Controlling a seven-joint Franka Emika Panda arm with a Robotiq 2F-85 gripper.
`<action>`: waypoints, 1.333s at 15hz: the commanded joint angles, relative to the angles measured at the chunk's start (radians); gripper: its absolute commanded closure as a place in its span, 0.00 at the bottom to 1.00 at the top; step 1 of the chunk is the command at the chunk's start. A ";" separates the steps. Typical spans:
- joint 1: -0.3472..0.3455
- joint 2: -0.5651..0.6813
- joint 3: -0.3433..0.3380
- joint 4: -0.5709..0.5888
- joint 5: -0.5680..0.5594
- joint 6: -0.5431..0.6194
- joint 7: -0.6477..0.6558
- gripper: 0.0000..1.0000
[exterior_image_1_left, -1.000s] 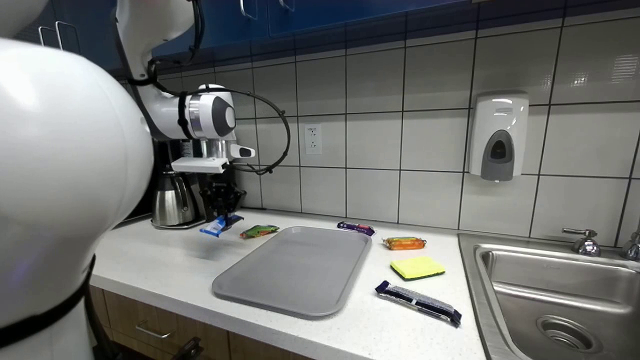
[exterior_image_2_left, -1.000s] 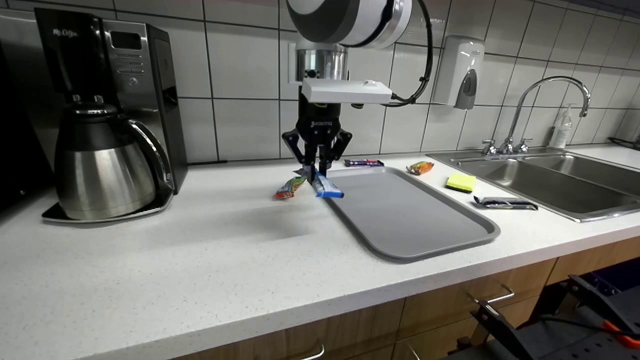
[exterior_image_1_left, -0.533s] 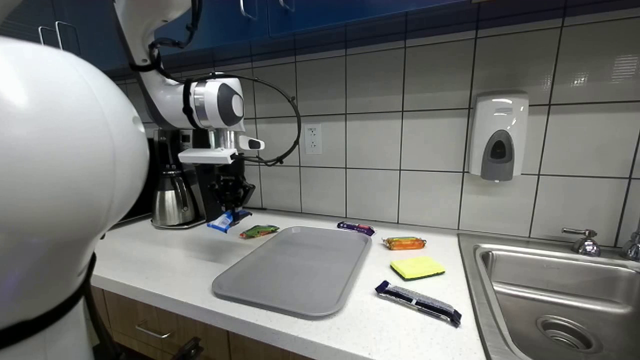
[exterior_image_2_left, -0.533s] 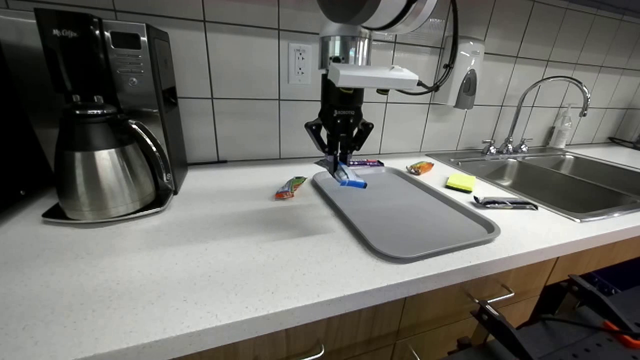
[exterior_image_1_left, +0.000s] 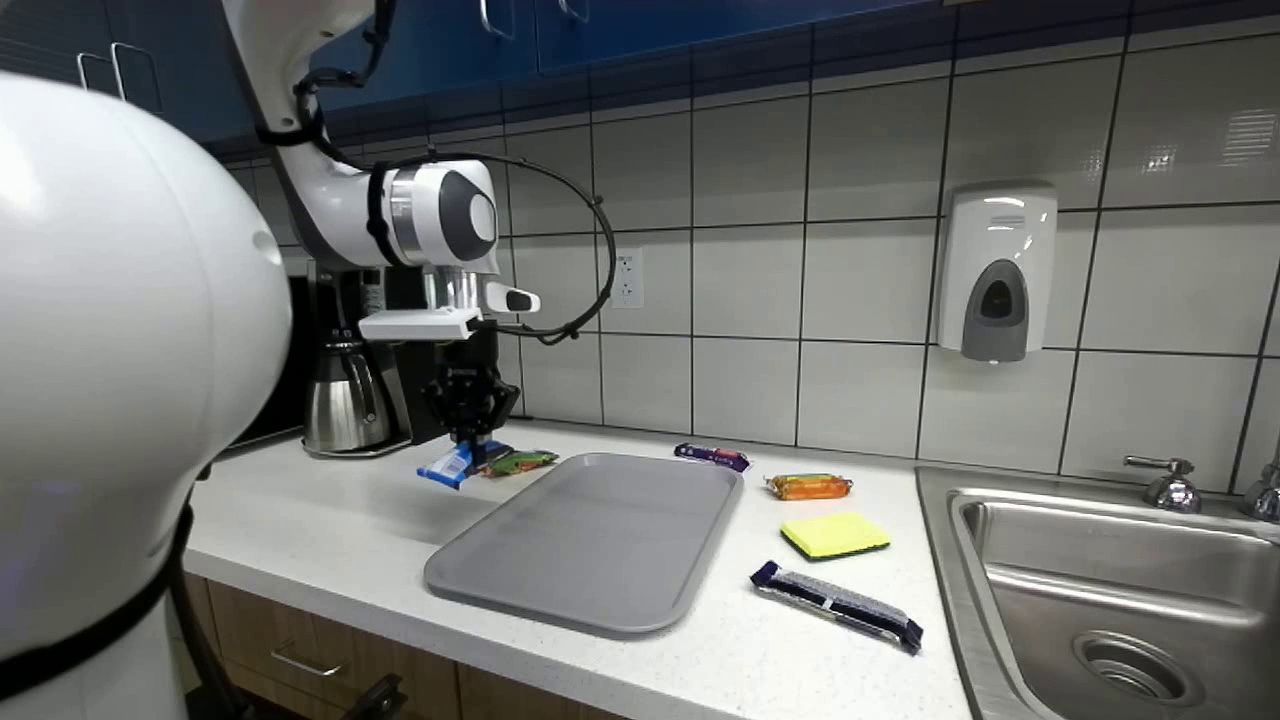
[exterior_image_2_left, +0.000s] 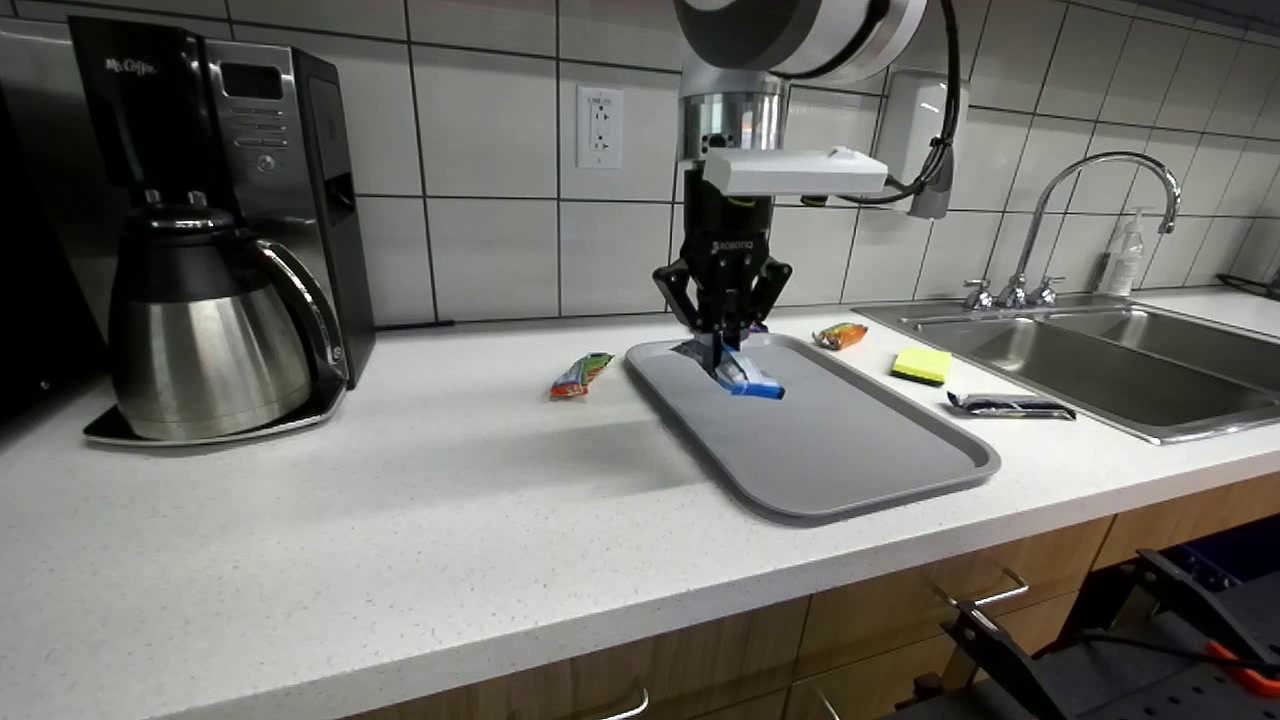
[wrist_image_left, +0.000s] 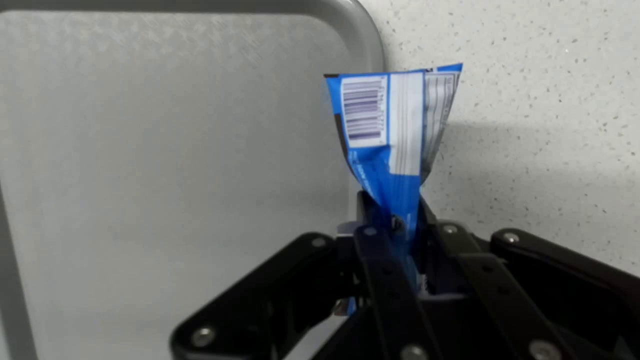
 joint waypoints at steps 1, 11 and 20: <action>-0.031 -0.036 0.002 -0.064 -0.035 0.000 0.000 0.96; -0.070 0.005 -0.034 -0.107 -0.123 0.056 0.030 0.96; -0.061 0.076 -0.058 -0.106 -0.182 0.116 0.081 0.58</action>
